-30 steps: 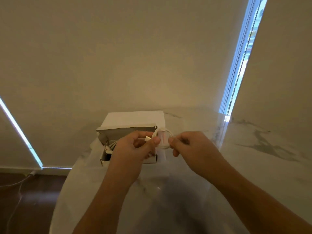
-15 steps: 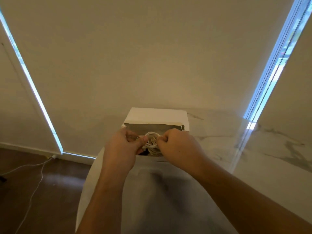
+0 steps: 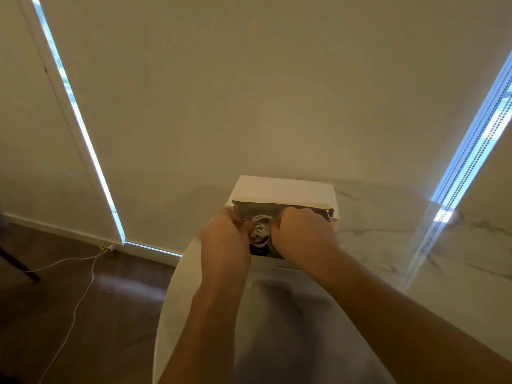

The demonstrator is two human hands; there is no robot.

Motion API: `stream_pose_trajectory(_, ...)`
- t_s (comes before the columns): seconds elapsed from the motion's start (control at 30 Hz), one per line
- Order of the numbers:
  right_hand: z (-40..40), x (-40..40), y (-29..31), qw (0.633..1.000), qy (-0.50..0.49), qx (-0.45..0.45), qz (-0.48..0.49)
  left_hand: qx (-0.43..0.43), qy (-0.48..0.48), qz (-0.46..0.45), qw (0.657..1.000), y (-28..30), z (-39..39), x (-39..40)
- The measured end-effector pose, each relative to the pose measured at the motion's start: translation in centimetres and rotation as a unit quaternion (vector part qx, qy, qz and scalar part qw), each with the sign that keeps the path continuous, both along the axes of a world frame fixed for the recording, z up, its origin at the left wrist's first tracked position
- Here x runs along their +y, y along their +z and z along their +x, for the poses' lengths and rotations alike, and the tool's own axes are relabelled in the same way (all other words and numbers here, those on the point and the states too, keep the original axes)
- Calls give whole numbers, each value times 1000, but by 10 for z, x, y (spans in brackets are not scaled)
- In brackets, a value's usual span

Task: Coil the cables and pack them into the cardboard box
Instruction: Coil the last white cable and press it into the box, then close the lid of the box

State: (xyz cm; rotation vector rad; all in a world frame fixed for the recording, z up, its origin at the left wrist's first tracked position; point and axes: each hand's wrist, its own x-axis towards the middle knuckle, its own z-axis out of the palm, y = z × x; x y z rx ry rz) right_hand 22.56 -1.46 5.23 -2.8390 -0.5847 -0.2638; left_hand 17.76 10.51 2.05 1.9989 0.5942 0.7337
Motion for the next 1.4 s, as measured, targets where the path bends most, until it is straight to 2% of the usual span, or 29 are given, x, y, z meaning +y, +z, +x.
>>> stream_pose_trajectory(0.17, -2, 10, 7, 997, 17, -25, -71, 30, 5, 73, 997, -1, 5, 0)
stream_pose_trajectory(0.33, -2, 13, 4, 996, 17, -13, -84, 106, 16, 131, 986, -7, 18, 8)
stream_pose_trajectory(0.43, -4, 9, 2, 996, 16, -37, -80, 125, 7, 141, 982, -10, 20, 10)
stream_pose_trajectory(0.53, -5, 5, -2, 996, 25, -54, -60, 98, 29, 182, 978, -14, 18, 11)
stream_pose_trajectory(0.7, -10, -11, -4, 996, 57, -63, 3, 117, 22, 205, 972, -15, 18, 12)
stream_pose_trajectory(0.93, -15, -38, 1, 992, 46, -3, 114, 55, 15, 149, 987, -10, 6, 4)
stream_pose_trajectory(1.1, -16, -56, 10, 982, 33, 43, 182, 7, -30, 120, 992, 9, -13, -8)
stream_pose_trajectory(1.2, -15, -69, 16, 980, 22, 36, 193, -29, -52, 124, 991, 24, -28, -10)
stream_pose_trajectory(1.4, -8, -89, 30, 973, -22, -6, 232, -63, -37, 136, 988, 51, -42, 10)
